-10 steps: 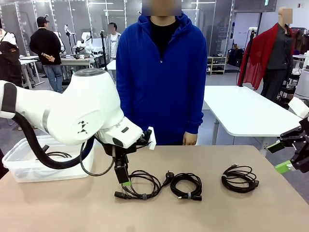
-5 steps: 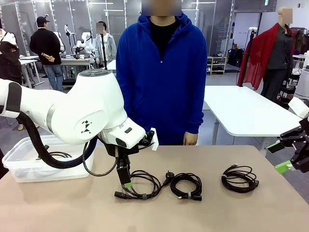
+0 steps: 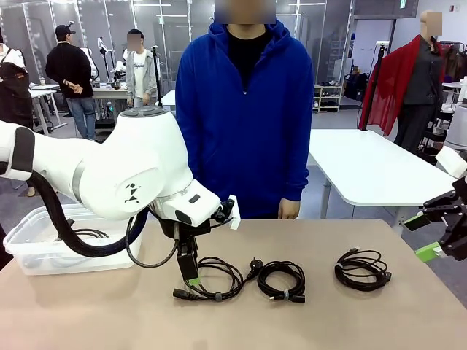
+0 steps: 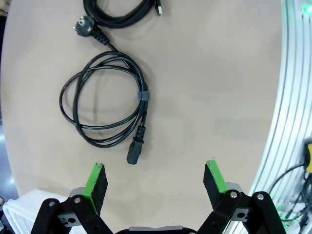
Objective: Organize and store the cables.
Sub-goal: Place the Power Cable into the Organizing box.
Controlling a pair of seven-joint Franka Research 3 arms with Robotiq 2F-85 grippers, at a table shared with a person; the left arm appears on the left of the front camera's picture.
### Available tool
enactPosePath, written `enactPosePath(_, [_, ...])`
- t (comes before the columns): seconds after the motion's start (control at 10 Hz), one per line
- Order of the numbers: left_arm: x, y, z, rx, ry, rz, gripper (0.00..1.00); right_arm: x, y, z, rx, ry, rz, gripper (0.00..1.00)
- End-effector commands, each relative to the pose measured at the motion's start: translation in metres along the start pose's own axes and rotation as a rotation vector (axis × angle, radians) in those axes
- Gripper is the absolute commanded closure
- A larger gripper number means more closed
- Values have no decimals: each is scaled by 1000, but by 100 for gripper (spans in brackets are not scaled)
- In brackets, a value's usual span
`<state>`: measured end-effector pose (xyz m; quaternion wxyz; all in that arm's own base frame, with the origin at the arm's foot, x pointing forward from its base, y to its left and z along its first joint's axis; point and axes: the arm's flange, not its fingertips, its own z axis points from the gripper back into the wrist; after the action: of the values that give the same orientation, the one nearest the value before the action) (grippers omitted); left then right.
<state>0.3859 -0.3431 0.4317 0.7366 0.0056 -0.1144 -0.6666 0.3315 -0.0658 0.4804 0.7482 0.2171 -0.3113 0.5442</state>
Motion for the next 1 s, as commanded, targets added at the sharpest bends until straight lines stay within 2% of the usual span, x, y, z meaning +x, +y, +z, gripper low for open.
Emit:
enactPosePath(0.0, [-7, 3, -17, 4, -14, -6, 0, 1, 1, -1, 1, -11, -6, 0])
enactPosePath(0.9, [11, 31, -72, -93, 21, -18, 0, 1, 1, -1, 1, -11, -6, 0])
